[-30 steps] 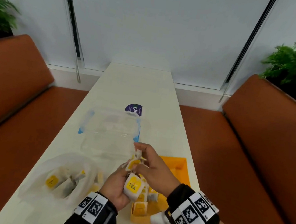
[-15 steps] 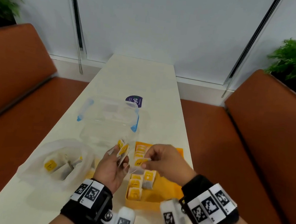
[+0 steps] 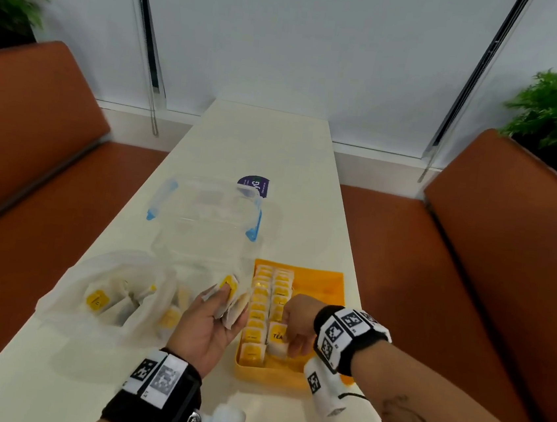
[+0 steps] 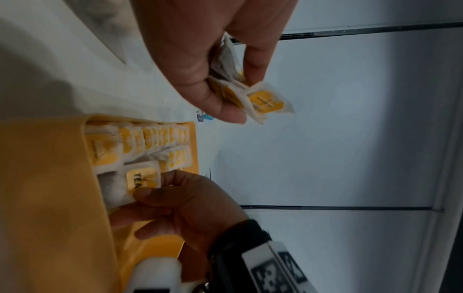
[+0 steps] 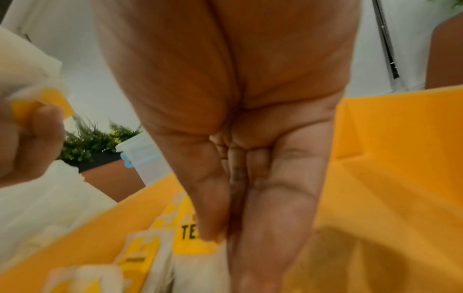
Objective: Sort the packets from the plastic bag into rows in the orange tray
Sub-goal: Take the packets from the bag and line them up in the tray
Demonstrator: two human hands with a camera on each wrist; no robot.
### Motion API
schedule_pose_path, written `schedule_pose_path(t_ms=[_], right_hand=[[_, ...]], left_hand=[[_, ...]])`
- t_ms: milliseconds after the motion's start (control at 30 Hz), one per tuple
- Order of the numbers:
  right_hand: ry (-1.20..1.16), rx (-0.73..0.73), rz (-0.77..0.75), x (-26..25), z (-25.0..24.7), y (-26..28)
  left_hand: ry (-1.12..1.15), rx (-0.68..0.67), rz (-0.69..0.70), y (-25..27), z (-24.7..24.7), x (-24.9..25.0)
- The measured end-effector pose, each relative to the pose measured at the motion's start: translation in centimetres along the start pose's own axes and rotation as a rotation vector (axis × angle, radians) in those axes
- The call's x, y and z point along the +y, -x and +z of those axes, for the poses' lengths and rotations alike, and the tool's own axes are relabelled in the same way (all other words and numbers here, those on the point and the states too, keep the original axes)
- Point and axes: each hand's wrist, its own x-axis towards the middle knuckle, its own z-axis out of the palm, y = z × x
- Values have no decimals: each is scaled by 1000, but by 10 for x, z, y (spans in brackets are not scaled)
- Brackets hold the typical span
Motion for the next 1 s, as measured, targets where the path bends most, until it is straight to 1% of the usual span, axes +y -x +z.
schedule_pose_path(t_ms=[67,133,233,400,467,533,567,600,667,700,733,800,900,933,1000], right_hand=[[124,61,21,-5,-4,-5],[324,103,20,-10,-4,-5],[508,155,11,-12,-1,-12],[568,152,-5,-10,0,-13],[547,162,11,-11,-5,-4],[424,240,-30,-11,-16,7],[285,322,-89,-11,-21,11],[97,425,-170,-11,-25,16],[-350,627,-354,-14,-27,30],[-477,689,-433,-16,-26,38],[-515,712,-499,-19,-25,46],[-428,670,-557,-27,-24,57],[-194,554,-527,-32,-23,56],[-163,532,-506,-33,-23,55],[-184,517,-482,-34,-20,54]], left_hand=[[-6,-13,-12,3,-2,-1],[-14,-22,-13,5,-4,-2],[-45,-21,5,5,-5,-5],[-93,-27,13,4,-3,-7],[-84,-34,-3,2,-2,-8],[-61,-29,-13,-2,-3,-8],[-49,-24,-14,-4,-3,-8],[-45,-22,-14,-5,-2,-8],[-52,-29,-5,-7,0,-9],[-58,-37,2,-8,1,-10],[-68,-49,11,-8,2,-12],[-91,-84,26,-9,4,-16],[-144,-161,22,-8,9,-19],[-162,-177,26,-8,11,-20],[-181,-174,35,-8,13,-21]])
